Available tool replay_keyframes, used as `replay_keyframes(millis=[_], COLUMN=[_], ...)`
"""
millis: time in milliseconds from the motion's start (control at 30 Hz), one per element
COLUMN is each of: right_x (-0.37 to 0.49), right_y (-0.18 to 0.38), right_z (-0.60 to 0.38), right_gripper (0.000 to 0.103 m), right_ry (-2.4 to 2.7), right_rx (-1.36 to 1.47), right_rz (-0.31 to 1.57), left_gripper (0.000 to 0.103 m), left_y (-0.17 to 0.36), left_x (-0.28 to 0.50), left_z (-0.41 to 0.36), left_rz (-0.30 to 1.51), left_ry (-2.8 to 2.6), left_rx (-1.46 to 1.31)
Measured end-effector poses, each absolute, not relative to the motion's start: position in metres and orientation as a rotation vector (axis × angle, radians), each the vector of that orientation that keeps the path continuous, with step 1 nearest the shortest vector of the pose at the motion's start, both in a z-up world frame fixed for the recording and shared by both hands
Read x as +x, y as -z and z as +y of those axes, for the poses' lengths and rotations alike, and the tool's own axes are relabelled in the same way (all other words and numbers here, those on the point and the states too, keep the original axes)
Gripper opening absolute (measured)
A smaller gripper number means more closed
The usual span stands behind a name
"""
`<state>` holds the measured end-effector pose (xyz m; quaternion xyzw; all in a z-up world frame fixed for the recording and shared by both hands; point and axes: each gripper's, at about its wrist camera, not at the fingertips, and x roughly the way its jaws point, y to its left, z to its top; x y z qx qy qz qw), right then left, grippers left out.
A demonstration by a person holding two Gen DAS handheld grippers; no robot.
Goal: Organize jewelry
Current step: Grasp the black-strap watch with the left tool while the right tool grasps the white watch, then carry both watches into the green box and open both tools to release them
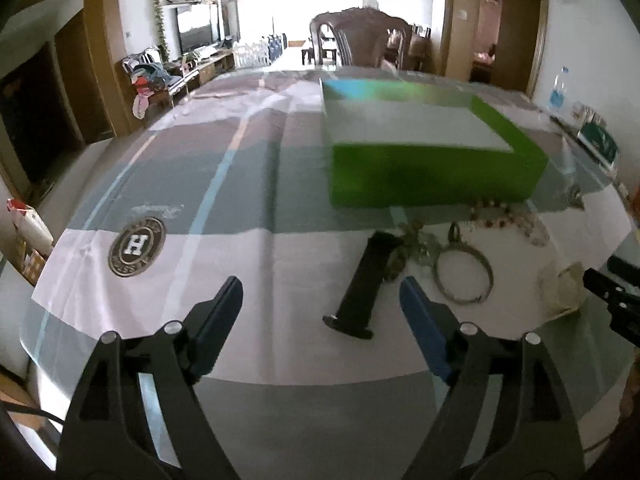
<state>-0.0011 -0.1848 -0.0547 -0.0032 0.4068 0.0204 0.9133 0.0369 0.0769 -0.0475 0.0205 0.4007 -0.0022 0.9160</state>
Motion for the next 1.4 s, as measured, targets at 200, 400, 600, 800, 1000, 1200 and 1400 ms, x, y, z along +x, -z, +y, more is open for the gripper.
replay_keyframes(millis=[200, 400, 600, 800, 1000, 1200, 1400], right_x=[0.006, 0.014, 0.013, 0.011, 0.015, 0.02, 0.058], right_y=[0.072, 0.084, 0.083, 0.068, 0.051, 0.018, -0.009], right_z=[-0.166, -0.146, -0.148, -0.155, -0.154, -0.149, -0.138], right_gripper=[0.076, 0.07, 0.061, 0.061, 0.061, 0.061, 0.061], right_ry=[-0.074, -0.063, -0.087, -0.084, -0.089, -0.098, -0.112], right_rx=[-0.036, -0.109, -0.096, -0.074, -0.081, -0.098, -0.141], right_rz=[0.883, 0.868, 0.865, 0.831, 0.795, 0.68, 0.58], left_gripper=[0.073, 0.032, 0.032, 0.032, 0.032, 0.032, 0.032], left_y=[0.076, 0.087, 0.079, 0.064, 0.033, -0.004, -0.042], left_x=[0.052, 0.059, 0.054, 0.046, 0.04, 0.049, 0.087], left_z=[0.066, 0.071, 0.071, 0.069, 0.069, 0.065, 0.054], left_rz=[0.891, 0.928, 0.895, 0.86, 0.796, 0.72, 0.635], left_ry=[0.03, 0.051, 0.048, 0.058, 0.084, 0.092, 0.117], left_rx=[0.058, 0.007, -0.004, -0.026, -0.029, -0.015, -0.01])
